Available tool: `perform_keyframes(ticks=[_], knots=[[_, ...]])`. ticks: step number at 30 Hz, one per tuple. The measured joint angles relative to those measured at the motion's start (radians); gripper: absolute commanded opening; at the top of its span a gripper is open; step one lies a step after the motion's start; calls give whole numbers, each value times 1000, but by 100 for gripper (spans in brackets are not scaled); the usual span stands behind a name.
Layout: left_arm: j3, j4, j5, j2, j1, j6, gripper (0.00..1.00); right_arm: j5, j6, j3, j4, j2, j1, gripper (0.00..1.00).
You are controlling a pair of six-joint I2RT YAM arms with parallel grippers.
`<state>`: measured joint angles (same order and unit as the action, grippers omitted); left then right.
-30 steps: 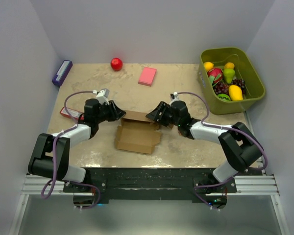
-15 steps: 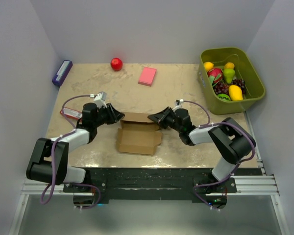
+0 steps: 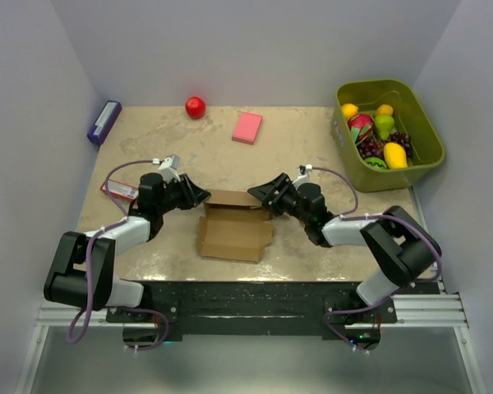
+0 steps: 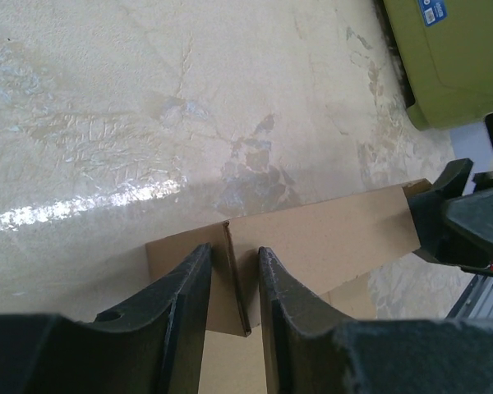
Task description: Fold the paper box
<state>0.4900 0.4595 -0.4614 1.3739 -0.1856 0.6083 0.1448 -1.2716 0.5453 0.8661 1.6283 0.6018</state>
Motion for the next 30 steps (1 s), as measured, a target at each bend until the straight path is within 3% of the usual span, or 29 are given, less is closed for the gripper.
perform_keyframes(ticks=[9, 13, 18, 24, 30], knots=[[-4, 4, -12, 0, -1, 2, 33, -114, 266, -21, -349, -331, 24, 63], [-4, 4, -14, 0, -1, 2, 33, -174, 358, -21, -488, -398, 58, 43], [-4, 4, -15, 0, -1, 2, 33, -241, 438, -18, -632, -371, 66, 18], [-4, 3, -15, 0, -1, 1, 33, -320, 488, 11, -746, -316, 66, 8], [-4, -1, -14, -3, -1, 1, 32, -360, 513, 68, -739, -219, 66, 5]])
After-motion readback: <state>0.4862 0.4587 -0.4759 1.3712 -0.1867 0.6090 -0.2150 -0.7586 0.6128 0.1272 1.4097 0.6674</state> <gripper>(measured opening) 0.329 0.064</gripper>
